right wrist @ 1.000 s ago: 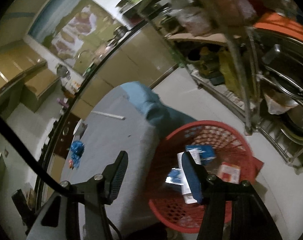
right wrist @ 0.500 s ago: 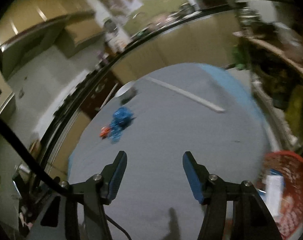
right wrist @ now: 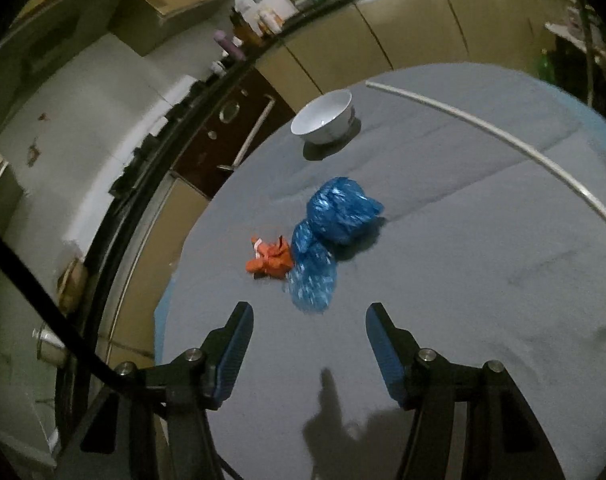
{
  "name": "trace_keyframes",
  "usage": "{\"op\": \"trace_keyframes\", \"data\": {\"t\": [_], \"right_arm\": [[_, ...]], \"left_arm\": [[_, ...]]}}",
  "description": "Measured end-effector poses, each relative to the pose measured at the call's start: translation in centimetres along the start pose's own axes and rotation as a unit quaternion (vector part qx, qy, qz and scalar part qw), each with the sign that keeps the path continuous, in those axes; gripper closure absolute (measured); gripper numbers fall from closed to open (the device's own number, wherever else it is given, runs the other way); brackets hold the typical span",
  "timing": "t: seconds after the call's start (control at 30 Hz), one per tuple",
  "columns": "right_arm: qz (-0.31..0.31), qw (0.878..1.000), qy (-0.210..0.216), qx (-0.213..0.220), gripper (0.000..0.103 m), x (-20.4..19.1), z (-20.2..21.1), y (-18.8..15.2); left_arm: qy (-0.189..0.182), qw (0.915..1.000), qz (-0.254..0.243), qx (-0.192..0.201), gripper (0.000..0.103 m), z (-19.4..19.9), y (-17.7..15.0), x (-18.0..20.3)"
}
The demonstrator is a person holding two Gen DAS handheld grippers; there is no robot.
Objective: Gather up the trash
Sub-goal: 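Move the right gripper to the blue plastic bag and grasp it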
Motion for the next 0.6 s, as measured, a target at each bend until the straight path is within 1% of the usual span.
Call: {"op": "trace_keyframes", "data": {"t": [0.2, 0.33, 0.4, 0.47, 0.6], "right_arm": [[-0.059, 0.998, -0.016, -0.006, 0.041, 0.4, -6.4, 3.1], [-0.101, 0.994, -0.042, -0.008, 0.041, 1.1, -9.9, 4.3], [-0.11, 0.991, -0.071, -0.008, 0.041, 1.4, -11.3, 4.9], [-0.111, 0.99, -0.083, -0.007, 0.041, 1.3, -12.5, 5.3], [-0.074, 0.988, -0.132, 0.0, 0.041, 1.7, -14.0, 5.8]], "left_arm": [[0.011, 0.9999, 0.003, -0.004, 0.034, -1.7, 0.6, -2.0], [0.018, 0.9998, -0.001, -0.002, 0.034, -2.5, 1.3, -2.8], [0.021, 0.9998, -0.001, -0.001, 0.034, -2.8, 1.6, -3.0], [0.02, 0.9998, 0.001, -0.002, 0.034, -3.1, 1.8, -3.1], [0.016, 0.9999, -0.005, -0.001, 0.034, -3.7, 2.6, -2.7]]}}
Point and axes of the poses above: each gripper's, at about its wrist camera, not at the fingertips, and z roughly against the way its jaws point, x to its right, y to its top, the point moved 9 cm from there along -z, roughly the way its jaws point, and after that the axes turned 3 degrees about x, right-handed, at the moved point
